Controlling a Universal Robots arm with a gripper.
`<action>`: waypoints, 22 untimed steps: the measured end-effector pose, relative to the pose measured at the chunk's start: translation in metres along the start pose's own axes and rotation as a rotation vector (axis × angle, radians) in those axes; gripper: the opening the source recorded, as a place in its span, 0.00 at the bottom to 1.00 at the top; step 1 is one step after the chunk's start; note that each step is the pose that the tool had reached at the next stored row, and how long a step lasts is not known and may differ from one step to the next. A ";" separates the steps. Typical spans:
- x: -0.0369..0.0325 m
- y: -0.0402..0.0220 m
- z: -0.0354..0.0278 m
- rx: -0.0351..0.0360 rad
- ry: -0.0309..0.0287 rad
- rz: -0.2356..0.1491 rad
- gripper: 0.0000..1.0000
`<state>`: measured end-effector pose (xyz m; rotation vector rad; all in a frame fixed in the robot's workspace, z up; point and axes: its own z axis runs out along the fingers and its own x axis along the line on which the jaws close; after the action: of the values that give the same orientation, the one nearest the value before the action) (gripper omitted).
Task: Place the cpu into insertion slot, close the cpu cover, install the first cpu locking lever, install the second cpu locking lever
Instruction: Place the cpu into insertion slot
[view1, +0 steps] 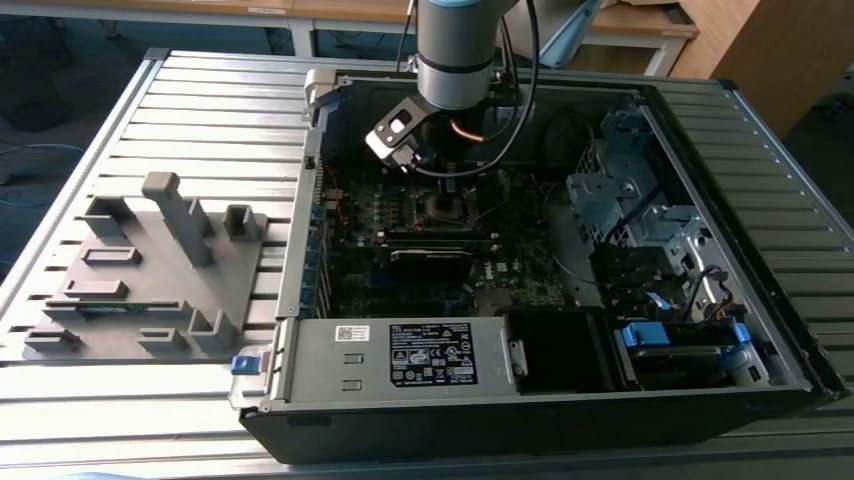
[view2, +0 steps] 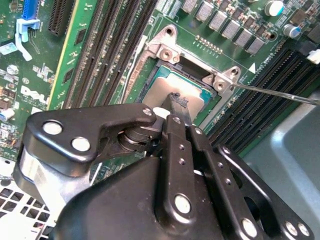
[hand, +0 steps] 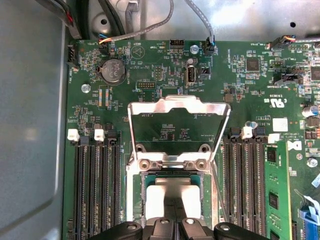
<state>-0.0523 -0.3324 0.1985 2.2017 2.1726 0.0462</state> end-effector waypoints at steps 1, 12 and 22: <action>0.0002 0.0002 -0.0008 -0.0006 0.0012 0.000 0.11; -0.0004 0.0011 -0.0213 0.0008 -0.0012 0.000 0.11; -0.0005 0.0014 -0.0226 0.0171 -0.0017 0.000 0.11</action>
<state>-0.0522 -0.3326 0.2212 2.2094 2.1807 0.0258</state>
